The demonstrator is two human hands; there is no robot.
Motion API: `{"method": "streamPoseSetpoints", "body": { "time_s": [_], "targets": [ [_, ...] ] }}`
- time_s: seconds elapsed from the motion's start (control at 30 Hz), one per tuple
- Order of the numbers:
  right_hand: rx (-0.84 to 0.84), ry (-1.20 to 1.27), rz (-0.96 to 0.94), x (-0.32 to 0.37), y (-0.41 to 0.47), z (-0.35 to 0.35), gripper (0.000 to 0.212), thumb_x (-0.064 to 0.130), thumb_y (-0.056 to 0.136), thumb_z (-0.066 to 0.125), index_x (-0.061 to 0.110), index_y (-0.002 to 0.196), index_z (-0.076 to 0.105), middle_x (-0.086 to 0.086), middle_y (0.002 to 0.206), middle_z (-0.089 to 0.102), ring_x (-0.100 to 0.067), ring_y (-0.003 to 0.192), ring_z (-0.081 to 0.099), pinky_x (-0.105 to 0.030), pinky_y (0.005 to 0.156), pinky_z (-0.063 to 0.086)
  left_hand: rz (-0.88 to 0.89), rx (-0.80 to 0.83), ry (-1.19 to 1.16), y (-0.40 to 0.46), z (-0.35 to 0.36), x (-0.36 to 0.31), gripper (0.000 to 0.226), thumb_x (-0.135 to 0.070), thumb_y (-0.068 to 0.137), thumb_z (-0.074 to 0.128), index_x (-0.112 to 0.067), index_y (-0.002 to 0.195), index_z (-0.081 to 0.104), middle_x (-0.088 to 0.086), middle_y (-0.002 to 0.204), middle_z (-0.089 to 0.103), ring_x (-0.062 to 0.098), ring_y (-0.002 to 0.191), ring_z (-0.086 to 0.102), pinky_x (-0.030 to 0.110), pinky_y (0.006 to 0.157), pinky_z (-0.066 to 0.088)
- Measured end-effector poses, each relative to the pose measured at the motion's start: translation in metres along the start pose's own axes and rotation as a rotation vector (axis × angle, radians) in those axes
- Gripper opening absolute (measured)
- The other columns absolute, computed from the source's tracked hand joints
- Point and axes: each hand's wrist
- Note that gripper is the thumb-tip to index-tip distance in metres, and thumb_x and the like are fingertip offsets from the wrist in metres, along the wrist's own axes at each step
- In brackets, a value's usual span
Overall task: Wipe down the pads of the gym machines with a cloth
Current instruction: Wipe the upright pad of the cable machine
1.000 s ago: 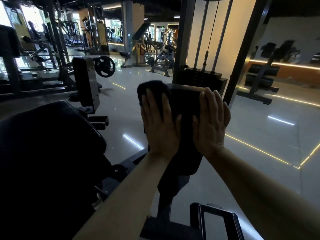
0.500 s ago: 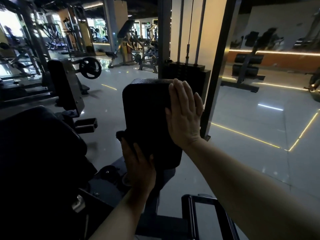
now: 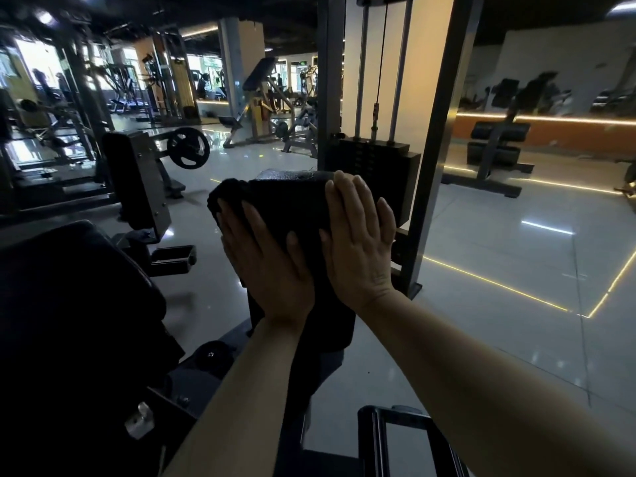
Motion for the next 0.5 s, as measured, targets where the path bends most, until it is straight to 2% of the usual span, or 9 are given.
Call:
{"method": "streamPoseSetpoints", "body": {
  "time_s": [0.1, 0.23, 0.4, 0.5],
  "targets": [
    [-0.004, 0.014, -0.01, -0.001, -0.001, 0.0, 0.047, 0.036, 0.102, 0.019, 0.012, 0.143, 0.026, -0.003, 0.149, 0.023, -0.008, 0.145, -0.001, -0.037, 0.115, 0.01, -0.079, -0.021, -0.051, -0.024, 0.0, 0.005, 0.063, -0.035, 0.1, 0.023, 0.014, 0.14, 0.024, 0.035, 0.149, 0.02, 0.041, 0.142, 0.018, 0.049, 0.115, 0.019],
    [-0.016, 0.032, -0.013, 0.0, -0.001, 0.001, 0.046, 0.034, 0.102, 0.021, 0.012, 0.142, 0.027, -0.003, 0.148, 0.023, -0.015, 0.142, 0.011, -0.039, 0.113, 0.013, -0.121, -0.031, -0.064, -0.065, 0.004, 0.018, 0.062, -0.031, 0.1, 0.024, 0.02, 0.136, 0.021, 0.038, 0.146, 0.022, 0.045, 0.14, 0.021, 0.059, 0.11, 0.024],
    [-0.025, 0.033, 0.006, 0.002, -0.003, 0.001, 0.046, 0.034, 0.102, 0.022, 0.013, 0.143, 0.026, -0.002, 0.149, 0.023, -0.013, 0.144, 0.009, -0.039, 0.113, 0.014, -0.403, 0.104, -0.138, -0.111, 0.0, 0.014, 0.071, -0.043, 0.1, 0.02, 0.01, 0.146, 0.009, 0.026, 0.156, 0.005, 0.036, 0.146, 0.006, 0.057, 0.114, 0.015],
    [-0.03, 0.035, 0.01, 0.003, 0.001, -0.002, 0.047, 0.033, 0.101, 0.024, 0.013, 0.143, 0.027, -0.002, 0.149, 0.023, -0.015, 0.142, 0.012, -0.039, 0.113, 0.014, -0.473, 0.06, -0.139, -0.115, -0.001, 0.003, 0.07, -0.045, 0.1, 0.019, 0.005, 0.148, 0.005, 0.022, 0.156, 0.001, 0.028, 0.146, 0.0, 0.048, 0.117, 0.008]
  ]
}}
Point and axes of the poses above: each hand's wrist, its own y-axis towards the middle knuckle, its own z-axis out of the palm, x = y × z
